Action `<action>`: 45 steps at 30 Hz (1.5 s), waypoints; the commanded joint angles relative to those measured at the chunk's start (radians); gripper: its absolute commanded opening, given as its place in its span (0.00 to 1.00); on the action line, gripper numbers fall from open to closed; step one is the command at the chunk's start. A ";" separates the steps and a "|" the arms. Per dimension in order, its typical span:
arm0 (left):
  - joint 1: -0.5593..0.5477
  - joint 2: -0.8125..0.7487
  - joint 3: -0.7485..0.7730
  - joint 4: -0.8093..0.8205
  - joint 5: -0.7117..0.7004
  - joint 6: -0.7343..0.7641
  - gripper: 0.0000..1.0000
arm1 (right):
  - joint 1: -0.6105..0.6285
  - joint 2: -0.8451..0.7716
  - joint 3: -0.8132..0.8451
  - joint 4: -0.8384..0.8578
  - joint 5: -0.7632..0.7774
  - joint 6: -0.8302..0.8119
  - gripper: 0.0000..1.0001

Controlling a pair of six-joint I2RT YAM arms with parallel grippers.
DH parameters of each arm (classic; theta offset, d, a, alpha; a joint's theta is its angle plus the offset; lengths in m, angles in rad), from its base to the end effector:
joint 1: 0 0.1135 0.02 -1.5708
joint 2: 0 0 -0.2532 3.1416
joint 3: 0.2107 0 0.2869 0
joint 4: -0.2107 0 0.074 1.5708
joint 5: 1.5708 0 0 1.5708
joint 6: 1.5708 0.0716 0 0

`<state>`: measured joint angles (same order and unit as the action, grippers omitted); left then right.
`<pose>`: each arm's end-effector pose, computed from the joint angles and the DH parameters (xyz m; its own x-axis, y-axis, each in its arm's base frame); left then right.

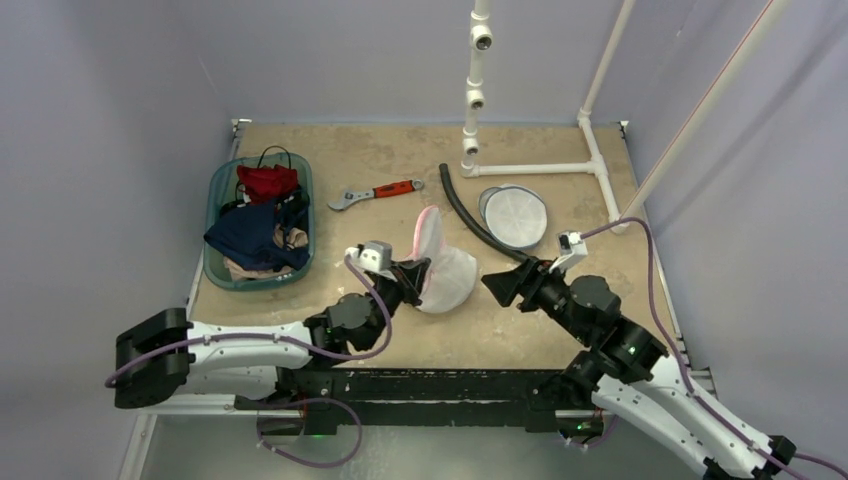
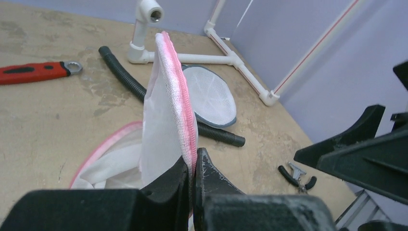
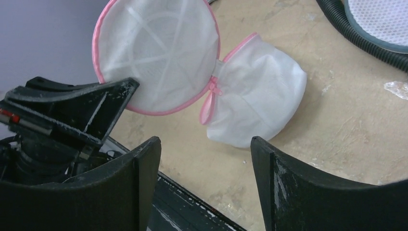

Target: Unzip the laundry bag and remove the bra

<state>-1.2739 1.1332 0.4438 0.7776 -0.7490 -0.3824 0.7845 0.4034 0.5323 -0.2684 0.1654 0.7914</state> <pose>0.1324 -0.2662 0.2218 -0.1634 -0.4001 -0.9018 0.4753 0.7691 -0.4273 0.1505 0.1336 0.2884 -0.4828 0.5095 -0.7123 -0.3387 0.6415 0.6883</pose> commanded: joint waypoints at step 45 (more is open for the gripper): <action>0.383 0.023 -0.240 0.219 0.441 -0.498 0.00 | -0.002 1.153 0.215 0.537 -0.034 -0.066 0.44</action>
<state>-0.8967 1.1809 0.1738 1.0077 -0.3016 -0.9054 0.7845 1.5295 0.7013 0.2813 0.1127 0.7101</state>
